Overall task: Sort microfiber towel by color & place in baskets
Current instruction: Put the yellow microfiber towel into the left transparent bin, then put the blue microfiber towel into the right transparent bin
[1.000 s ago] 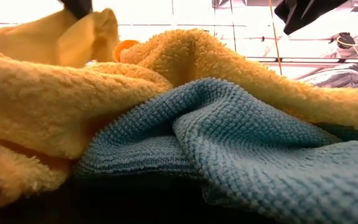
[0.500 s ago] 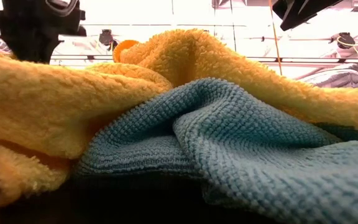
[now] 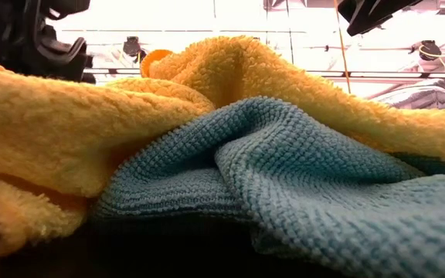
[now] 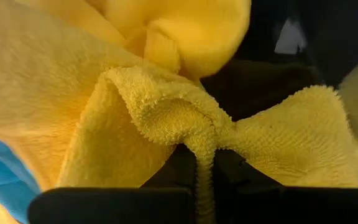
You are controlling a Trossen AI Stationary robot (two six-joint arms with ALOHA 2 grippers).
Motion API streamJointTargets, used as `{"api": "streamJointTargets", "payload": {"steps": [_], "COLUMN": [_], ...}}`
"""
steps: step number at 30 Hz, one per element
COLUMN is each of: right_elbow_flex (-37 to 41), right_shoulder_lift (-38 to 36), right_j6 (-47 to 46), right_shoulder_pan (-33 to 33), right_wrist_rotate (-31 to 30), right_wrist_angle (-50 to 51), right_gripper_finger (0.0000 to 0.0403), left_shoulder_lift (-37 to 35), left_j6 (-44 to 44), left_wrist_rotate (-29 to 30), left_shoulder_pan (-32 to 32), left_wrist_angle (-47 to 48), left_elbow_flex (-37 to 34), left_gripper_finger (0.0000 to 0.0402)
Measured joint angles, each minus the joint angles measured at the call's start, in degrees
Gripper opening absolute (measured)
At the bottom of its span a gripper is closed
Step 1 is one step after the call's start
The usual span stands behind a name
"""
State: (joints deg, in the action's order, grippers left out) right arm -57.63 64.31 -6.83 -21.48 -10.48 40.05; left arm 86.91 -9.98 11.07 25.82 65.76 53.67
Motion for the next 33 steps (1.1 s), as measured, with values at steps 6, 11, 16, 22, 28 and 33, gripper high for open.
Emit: {"api": "streamJointTargets", "payload": {"steps": [6, 11, 16, 22, 28, 33], "right_elbow_flex": [0.0, 0.0, 0.0, 0.0, 0.0, 0.0], "right_shoulder_lift": [0.0, 0.0, 0.0, 0.0, 0.0, 0.0], "right_j6": [0.02, 0.02, 0.02, 0.02, 0.04, 0.04], "right_shoulder_pan": [-0.01, 0.01, 0.0, 0.01, 0.01, 0.01], "right_wrist_rotate": [-0.02, -0.02, -0.02, -0.02, -0.02, -0.02], "right_wrist_angle": [-0.02, -0.04, -0.59, -1.09, -1.36, -1.4], "right_gripper_finger": [0.0171, 0.0171, 0.0171, 0.0171, 0.0171, 0.0171], "left_shoulder_lift": [0.0, 0.0, 0.0, -0.05, -1.14, -1.33], "left_j6": [-1.33, -2.9, -5.86, -6.35, -6.25, -6.23], "left_wrist_rotate": [-0.23, -0.16, -0.16, -0.16, 0.9, 0.87], "left_shoulder_pan": [0.0, 0.0, -0.02, -0.02, 0.02, 0.64], "left_wrist_angle": [-0.14, -0.54, 3.92, 9.89, 11.71, 12.77], "left_elbow_flex": [-1.31, -1.3, 0.75, 7.35, 14.29, 19.51], "left_gripper_finger": [0.0062, 0.0121, 0.0177, 0.0212, 0.0215, 0.0215]}}
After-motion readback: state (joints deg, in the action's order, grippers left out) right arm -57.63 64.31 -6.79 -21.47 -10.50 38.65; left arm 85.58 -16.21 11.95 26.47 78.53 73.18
